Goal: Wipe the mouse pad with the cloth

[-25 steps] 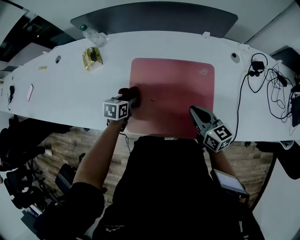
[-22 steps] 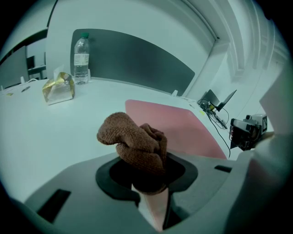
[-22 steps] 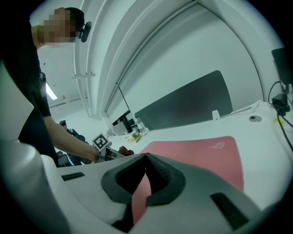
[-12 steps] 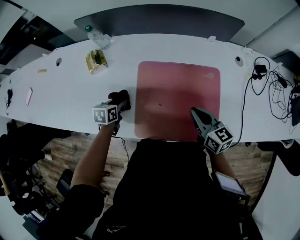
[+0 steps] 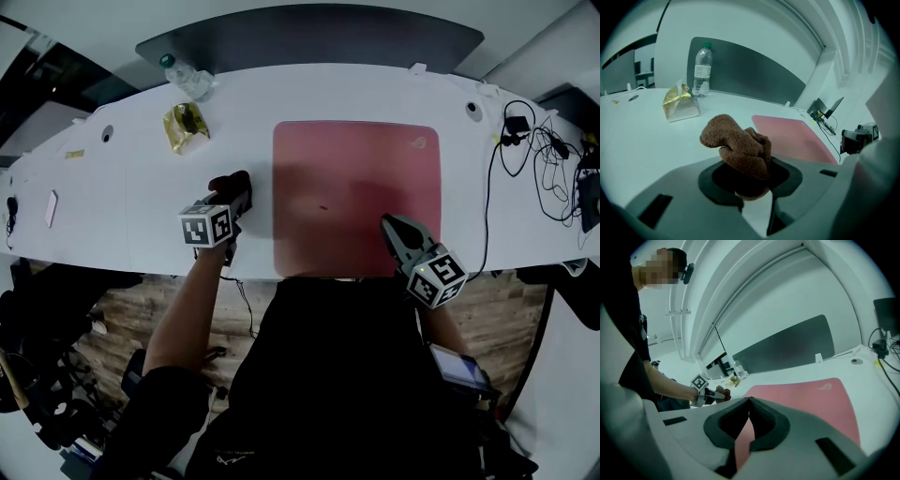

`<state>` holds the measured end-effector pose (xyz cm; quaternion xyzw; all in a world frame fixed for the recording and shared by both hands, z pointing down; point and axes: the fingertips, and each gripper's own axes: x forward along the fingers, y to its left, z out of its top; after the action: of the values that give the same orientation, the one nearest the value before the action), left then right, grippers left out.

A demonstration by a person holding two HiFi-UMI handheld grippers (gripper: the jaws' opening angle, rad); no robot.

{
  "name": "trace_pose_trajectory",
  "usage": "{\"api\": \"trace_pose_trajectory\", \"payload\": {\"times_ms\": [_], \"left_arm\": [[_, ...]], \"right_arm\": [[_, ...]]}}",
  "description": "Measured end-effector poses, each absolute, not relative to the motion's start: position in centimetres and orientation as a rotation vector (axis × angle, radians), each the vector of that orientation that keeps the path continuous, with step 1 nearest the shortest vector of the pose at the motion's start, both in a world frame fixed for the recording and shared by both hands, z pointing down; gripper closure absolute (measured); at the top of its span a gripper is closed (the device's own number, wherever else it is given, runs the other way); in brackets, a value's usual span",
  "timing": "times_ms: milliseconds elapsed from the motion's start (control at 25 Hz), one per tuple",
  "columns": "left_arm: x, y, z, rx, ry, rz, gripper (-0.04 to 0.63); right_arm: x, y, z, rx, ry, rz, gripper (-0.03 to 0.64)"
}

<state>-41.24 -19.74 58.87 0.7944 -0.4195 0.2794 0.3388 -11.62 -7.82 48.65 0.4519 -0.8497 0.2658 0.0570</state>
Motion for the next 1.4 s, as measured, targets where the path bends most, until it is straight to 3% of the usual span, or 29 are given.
{"api": "trace_pose_trajectory", "payload": {"times_ms": [520,1400], "left_arm": [[-33.6,-19.7,60.8,2.115,-1.019,0.891,0.460],[-28.3,-19.0,61.3,2.000,-1.235,1.210,0.462]], "right_arm": [[-8.6,-6.1,49.4,1.443,-2.526,0.828,0.592],[0.3,-6.1,49.9,1.411,-2.585,0.903,0.592]]}}
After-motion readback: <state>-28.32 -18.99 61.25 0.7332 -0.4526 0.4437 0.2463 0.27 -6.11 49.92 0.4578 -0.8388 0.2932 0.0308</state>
